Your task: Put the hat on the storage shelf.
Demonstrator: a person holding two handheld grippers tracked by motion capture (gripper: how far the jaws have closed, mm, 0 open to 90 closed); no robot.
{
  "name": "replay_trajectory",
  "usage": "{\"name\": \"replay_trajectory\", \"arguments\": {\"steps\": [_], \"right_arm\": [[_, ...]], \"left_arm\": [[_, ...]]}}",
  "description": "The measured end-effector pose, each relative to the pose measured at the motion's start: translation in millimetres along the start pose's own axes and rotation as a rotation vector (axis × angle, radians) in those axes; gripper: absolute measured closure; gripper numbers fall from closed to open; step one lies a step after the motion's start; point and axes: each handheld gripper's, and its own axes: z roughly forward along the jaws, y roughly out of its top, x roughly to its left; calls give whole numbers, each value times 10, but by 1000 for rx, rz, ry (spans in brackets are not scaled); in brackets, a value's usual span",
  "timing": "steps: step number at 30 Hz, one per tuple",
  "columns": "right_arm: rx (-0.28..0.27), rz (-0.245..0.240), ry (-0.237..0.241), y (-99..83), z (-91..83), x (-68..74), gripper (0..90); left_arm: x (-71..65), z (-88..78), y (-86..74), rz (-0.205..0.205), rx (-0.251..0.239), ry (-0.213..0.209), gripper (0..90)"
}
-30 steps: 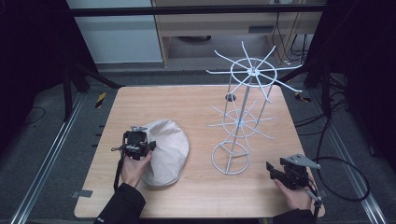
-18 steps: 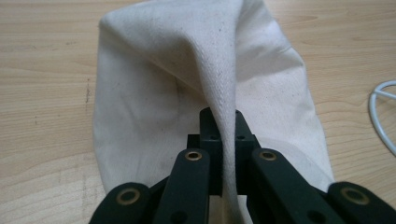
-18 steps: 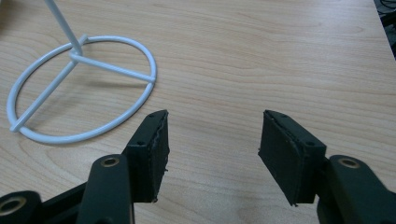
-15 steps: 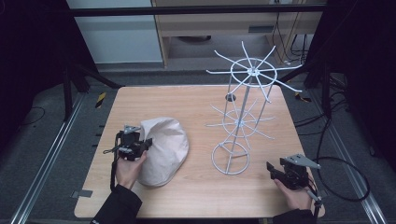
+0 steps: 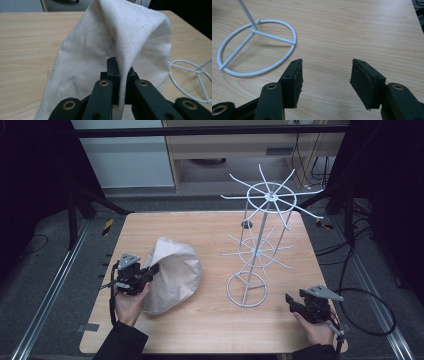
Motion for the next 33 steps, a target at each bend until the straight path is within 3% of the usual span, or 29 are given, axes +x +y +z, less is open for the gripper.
{"name": "replay_trajectory", "arguments": {"steps": [3, 19, 33], "right_arm": [[-4, -13, -2, 1, 6, -7, 431], [-17, -14, 0, -6, 6, -1, 423], [-20, -25, -4, -10, 17, -7, 421]], "left_arm": [[-22, -102, 38, 0, -52, -31, 883], [-116, -497, 197, 6, -248, -113, 883], [-210, -724, 315, 34, -362, -172, 883]]}}
